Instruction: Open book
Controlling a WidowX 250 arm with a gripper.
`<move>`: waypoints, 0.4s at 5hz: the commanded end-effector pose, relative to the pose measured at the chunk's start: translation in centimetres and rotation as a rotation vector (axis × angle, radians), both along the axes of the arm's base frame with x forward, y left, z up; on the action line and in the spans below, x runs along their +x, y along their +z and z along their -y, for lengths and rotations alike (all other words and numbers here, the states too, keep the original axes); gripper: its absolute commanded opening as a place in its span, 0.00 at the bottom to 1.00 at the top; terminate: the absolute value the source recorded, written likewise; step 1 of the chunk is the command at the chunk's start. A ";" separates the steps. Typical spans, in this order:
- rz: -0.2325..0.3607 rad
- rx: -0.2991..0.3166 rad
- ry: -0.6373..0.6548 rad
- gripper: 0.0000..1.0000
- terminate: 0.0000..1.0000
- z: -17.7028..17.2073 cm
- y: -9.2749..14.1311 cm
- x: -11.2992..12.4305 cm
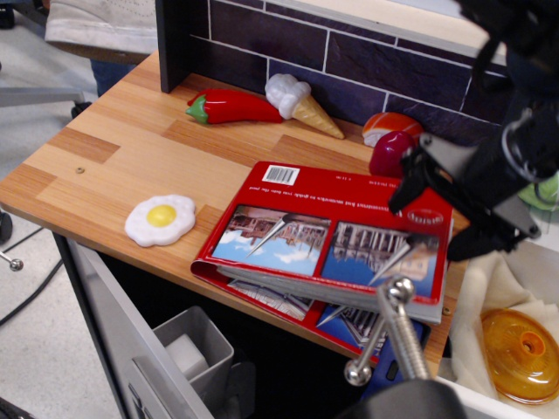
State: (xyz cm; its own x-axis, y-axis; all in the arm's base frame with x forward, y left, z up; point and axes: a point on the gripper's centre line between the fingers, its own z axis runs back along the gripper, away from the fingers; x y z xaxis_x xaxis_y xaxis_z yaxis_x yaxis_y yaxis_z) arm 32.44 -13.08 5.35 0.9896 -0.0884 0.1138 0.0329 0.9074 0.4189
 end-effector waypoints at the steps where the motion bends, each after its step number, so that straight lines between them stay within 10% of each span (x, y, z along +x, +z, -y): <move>1: 0.033 0.066 0.015 1.00 0.00 -6.4 4.1 0.7; 2: 0.047 0.077 0.000 1.00 0.00 -8.4 5.4 -0.6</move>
